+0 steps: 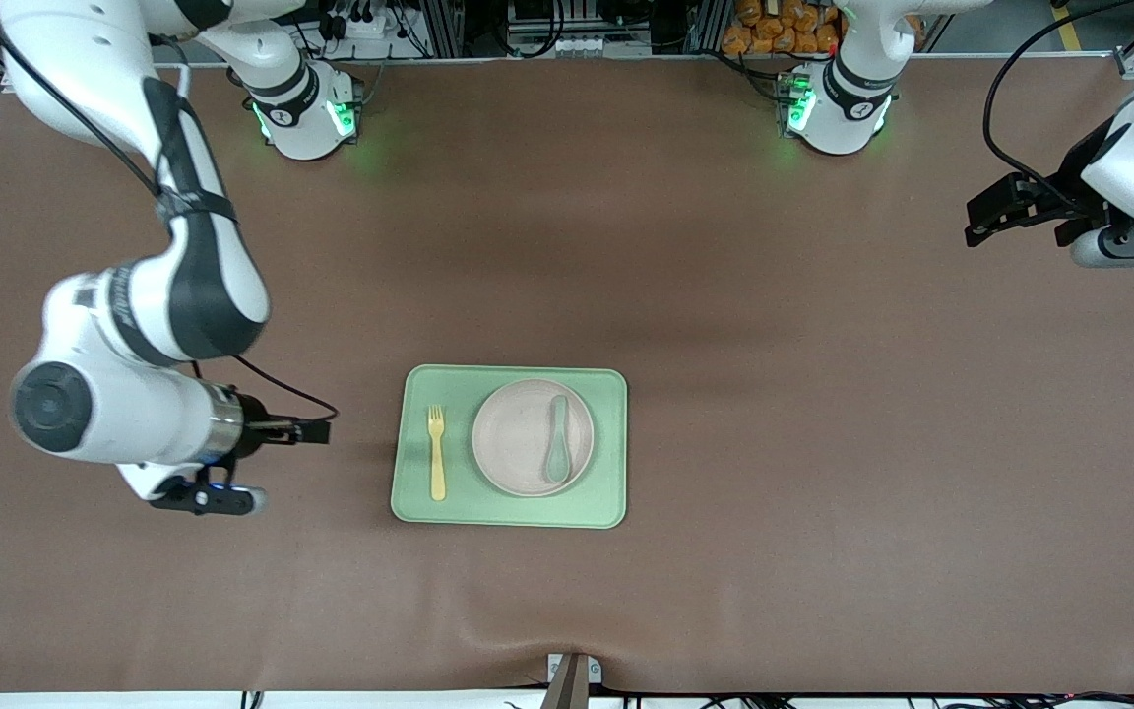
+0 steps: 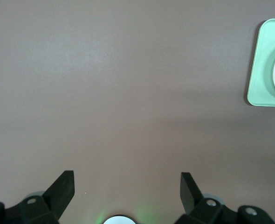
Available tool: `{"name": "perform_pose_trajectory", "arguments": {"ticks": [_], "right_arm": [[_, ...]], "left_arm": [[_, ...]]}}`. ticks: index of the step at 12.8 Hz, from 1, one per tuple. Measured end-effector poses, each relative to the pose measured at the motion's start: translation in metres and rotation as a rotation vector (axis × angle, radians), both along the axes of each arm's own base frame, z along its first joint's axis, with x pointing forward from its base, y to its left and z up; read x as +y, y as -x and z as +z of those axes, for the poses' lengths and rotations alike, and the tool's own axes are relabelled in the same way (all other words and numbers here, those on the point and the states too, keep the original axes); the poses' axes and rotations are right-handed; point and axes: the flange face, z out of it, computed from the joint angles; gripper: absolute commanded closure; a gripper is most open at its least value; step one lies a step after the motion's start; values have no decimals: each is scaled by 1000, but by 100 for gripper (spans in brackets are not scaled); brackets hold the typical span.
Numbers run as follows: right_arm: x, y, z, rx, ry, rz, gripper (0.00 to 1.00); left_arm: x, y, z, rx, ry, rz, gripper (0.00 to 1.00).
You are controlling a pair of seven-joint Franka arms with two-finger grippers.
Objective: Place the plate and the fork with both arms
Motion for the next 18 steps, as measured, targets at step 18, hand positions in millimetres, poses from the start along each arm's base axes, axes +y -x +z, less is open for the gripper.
{"name": "perform_pose_trajectory", "arguments": {"ticks": [18], "right_arm": [[-92,186,240,-171,96,-85,0]], "left_arm": [[1,-1,5,-16,0,-76,0]]}}
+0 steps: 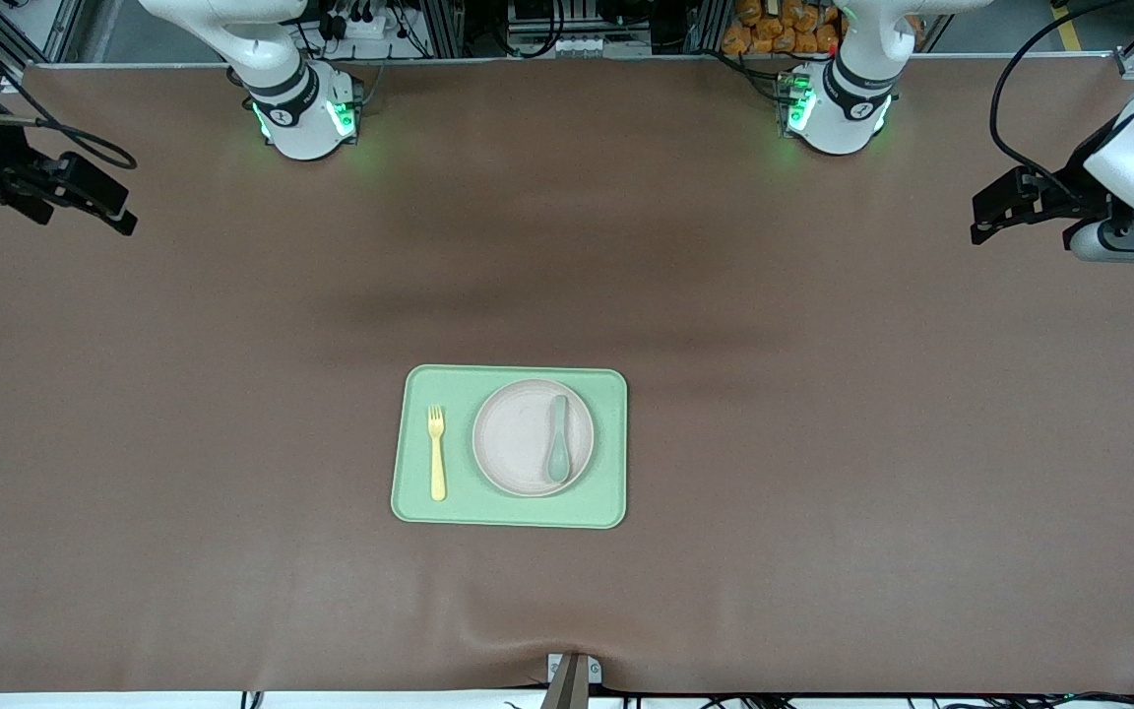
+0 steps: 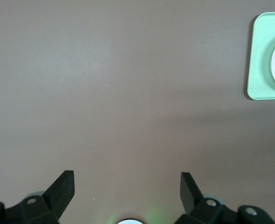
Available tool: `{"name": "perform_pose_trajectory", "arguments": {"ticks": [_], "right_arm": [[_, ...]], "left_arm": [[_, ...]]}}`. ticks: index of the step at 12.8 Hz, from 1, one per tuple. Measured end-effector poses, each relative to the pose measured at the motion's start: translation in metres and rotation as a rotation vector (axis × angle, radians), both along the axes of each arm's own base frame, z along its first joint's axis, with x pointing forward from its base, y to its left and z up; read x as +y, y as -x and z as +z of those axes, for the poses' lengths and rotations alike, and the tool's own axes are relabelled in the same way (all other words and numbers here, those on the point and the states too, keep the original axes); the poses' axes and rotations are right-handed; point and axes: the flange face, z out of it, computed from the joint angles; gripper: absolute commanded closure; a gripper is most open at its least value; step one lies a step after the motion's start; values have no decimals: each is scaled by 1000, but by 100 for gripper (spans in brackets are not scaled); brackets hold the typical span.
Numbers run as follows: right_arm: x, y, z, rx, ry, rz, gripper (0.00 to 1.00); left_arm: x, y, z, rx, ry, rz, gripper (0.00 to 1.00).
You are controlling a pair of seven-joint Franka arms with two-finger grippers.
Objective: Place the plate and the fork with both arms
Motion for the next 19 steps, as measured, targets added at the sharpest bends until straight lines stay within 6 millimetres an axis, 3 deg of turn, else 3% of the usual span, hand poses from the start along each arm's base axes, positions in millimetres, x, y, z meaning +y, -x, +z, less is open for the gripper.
{"name": "perform_pose_trajectory", "arguments": {"ticks": [8,12,19], "right_arm": [[-17,-24,-3,-35,14,-8,0],[-34,-25,0,-36,16,37,0],[-34,-24,1,-33,16,55,0]], "left_arm": [[1,0,0,-1,0,2,0],[3,-1,0,-2,0,5,0],[3,-1,1,-6,1,5,0]]}}
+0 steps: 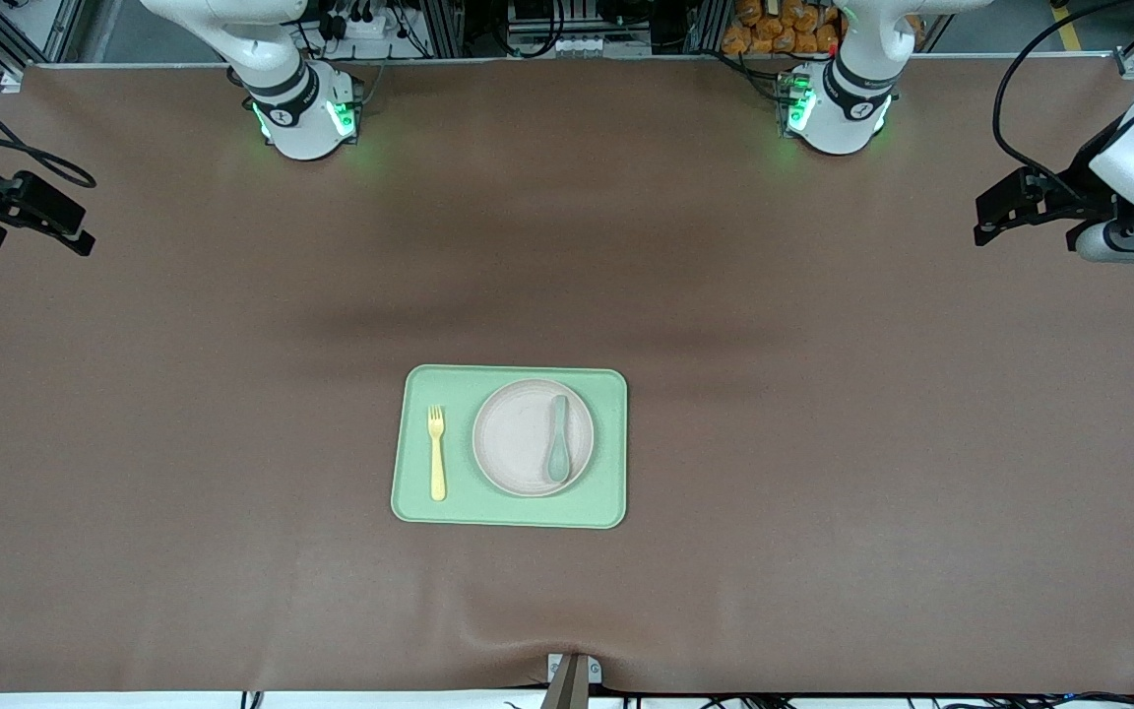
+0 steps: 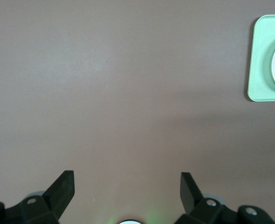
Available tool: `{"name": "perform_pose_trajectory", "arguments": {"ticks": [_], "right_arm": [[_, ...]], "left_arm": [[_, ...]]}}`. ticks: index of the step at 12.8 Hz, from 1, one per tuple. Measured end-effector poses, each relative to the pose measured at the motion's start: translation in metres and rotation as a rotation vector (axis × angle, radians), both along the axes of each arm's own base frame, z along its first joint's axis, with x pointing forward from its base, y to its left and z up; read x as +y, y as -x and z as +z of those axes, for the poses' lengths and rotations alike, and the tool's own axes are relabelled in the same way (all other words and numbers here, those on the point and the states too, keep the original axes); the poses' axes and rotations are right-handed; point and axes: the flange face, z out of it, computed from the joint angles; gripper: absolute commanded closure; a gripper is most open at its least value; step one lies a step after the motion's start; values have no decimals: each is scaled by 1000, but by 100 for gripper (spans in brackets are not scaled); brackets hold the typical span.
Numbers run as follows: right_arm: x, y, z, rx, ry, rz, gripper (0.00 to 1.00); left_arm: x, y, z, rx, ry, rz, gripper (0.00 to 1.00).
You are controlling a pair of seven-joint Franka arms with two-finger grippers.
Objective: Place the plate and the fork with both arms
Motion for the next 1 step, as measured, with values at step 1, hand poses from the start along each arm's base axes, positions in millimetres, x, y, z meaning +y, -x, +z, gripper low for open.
{"name": "perform_pose_trajectory", "arguments": {"ticks": [1], "right_arm": [[0,0,0,0,0,2,0]], "left_arm": [[0,0,0,0,0,0,0]]}}
